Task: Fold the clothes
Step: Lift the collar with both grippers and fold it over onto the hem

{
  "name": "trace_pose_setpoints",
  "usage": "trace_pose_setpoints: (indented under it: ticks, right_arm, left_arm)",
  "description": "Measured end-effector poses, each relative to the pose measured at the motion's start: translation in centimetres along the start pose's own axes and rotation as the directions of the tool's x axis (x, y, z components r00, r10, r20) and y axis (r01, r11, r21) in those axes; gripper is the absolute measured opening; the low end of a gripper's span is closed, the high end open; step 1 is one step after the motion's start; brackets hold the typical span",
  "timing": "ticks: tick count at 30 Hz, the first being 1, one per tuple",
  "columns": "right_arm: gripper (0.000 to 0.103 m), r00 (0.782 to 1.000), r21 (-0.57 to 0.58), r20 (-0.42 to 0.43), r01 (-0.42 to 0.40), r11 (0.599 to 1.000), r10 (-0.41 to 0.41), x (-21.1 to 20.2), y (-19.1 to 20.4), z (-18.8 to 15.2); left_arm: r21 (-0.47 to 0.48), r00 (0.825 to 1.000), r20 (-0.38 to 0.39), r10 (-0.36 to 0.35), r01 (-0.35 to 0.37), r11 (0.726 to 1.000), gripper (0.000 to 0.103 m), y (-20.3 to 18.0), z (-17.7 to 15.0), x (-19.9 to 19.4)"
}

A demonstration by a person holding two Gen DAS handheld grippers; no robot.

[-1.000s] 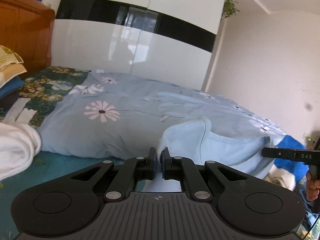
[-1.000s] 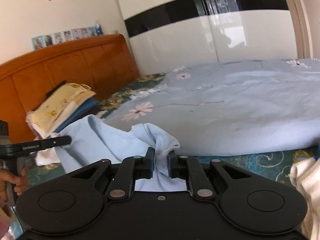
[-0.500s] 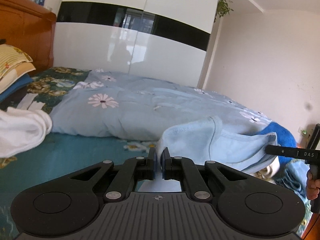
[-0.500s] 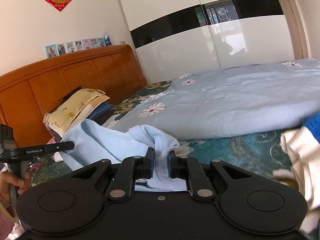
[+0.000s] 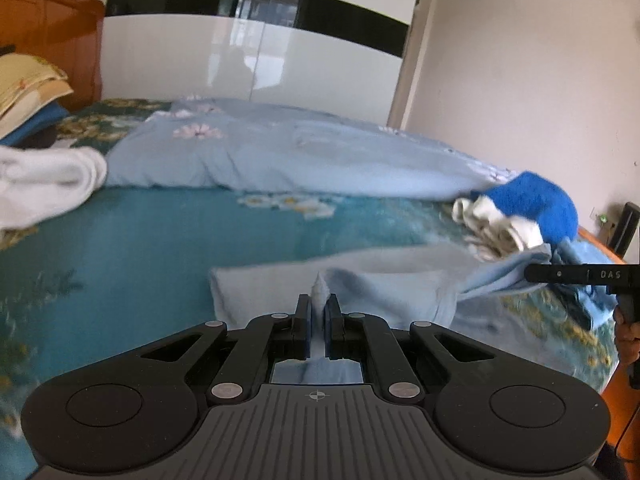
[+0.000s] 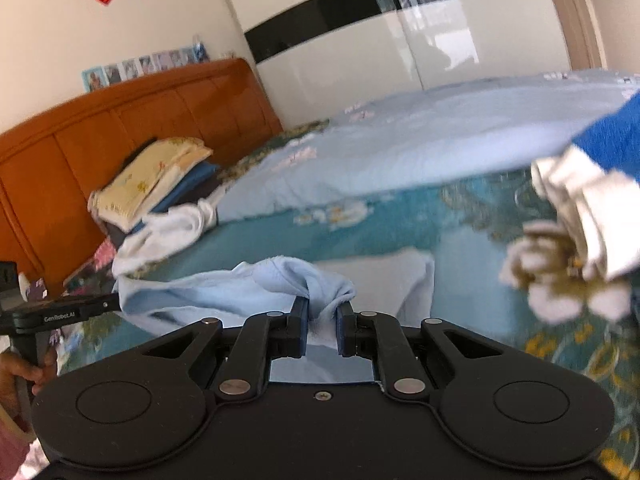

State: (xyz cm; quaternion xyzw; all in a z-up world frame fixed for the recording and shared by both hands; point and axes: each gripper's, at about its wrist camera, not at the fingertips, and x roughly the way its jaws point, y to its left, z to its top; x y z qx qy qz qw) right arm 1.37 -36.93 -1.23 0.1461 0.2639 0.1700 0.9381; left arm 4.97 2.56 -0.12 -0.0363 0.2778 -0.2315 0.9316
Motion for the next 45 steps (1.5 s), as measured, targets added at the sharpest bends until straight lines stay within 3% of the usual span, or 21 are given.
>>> trace_pose_setpoints:
  ticks: [9, 20, 23, 30, 34, 38, 45]
  right_arm:
    - [0.014, 0.999, 0.008, -0.046, -0.013, 1.000, 0.013, -1.2, 0.0, -3.3]
    - [0.014, 1.000, 0.014, -0.023, -0.008, 1.000, 0.008, -1.2, 0.1, -2.5]
    - [0.008, 1.000, 0.047, -0.017, -0.007, 0.999, 0.008, -1.3, -0.2, -2.5]
    - [0.005, 0.999, 0.050, 0.036, -0.034, 0.998, 0.033, -3.1, 0.6, -1.7]
    - [0.005, 0.997, 0.016, 0.056, -0.058, 0.998, 0.057, -5.0, 1.4, -1.4]
    - [0.005, 0.998, -0.004, 0.004, -0.055, 0.998, 0.055, -5.6, 1.5, -3.2]
    - [0.006, 0.994, 0.076, -0.108, -0.020, 0.997, 0.028, -4.2, -0.2, -6.7]
  left_arm:
    - [-0.028, 1.000, -0.005, 0.025, -0.025, 0.999, 0.005, -0.1, -2.7, -1.7]
    - [-0.019, 0.999, 0.001, 0.043, -0.043, 0.999, 0.005, -0.9, -1.8, -1.0]
    - [-0.030, 0.999, 0.004, 0.049, -0.049, 0.998, 0.004, -0.9, -1.9, -1.2]
    - [-0.066, 0.997, 0.071, 0.035, -0.030, 0.997, 0.003, -0.8, -0.9, -3.8]
    - [-0.033, 0.996, 0.090, 0.024, -0.021, 0.999, 0.003, -1.2, -1.3, -5.4]
    - [-0.015, 0.999, 0.044, 0.031, -0.031, 0.999, 0.003, -1.4, -3.0, -5.2]
    - [-0.033, 0.998, -0.040, 0.040, -0.042, 0.999, 0.004, -1.1, -5.7, -4.2]
